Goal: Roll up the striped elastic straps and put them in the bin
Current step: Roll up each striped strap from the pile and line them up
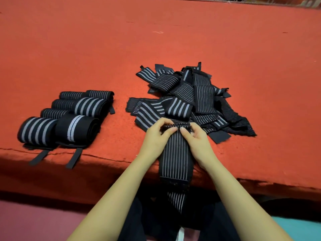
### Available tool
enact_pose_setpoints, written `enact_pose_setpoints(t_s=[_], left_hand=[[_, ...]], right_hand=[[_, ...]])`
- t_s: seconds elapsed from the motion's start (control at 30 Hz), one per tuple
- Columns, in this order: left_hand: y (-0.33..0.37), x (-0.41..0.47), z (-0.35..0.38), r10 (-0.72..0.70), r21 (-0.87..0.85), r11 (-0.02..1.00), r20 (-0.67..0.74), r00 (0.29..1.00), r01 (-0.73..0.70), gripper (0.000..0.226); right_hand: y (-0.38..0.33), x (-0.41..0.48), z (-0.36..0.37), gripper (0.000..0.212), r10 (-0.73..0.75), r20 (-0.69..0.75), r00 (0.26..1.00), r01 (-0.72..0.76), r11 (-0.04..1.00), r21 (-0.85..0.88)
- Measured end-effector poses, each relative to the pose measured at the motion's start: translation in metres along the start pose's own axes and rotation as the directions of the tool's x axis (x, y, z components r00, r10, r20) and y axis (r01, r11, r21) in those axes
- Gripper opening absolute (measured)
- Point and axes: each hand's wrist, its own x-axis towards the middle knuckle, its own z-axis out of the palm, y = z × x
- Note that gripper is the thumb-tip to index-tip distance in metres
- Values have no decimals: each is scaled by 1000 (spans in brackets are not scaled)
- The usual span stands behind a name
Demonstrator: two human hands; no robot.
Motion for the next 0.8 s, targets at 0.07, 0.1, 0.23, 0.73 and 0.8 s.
enact_pose_setpoints(t_s=[0.07,0.1,0.23,0.73,0.8], left_hand=[[0,-1,-2,-40,-144,989,-5,999,39,8],[1,-1,-3,-57,-195,979,-13,998,54,11],[5,-2,-7,-63,-284,957,-24,998,54,12],[0,-3,-2,-121,-259,955,90,989,141,7],[0,-5,-3,-93,-280,953,87,992,114,11]], right_hand=[[-1,-2,0,10,-20,-2,1000,21,999,29],[-1,-2,0,10,-18,9,1000,17,998,64],[-5,-5,1,9,-34,-1,999,33,984,176],[1,-10,-4,18,-16,-16,1000,19,973,232],[0,-9,-3,11,2,-43,999,8,972,235]])
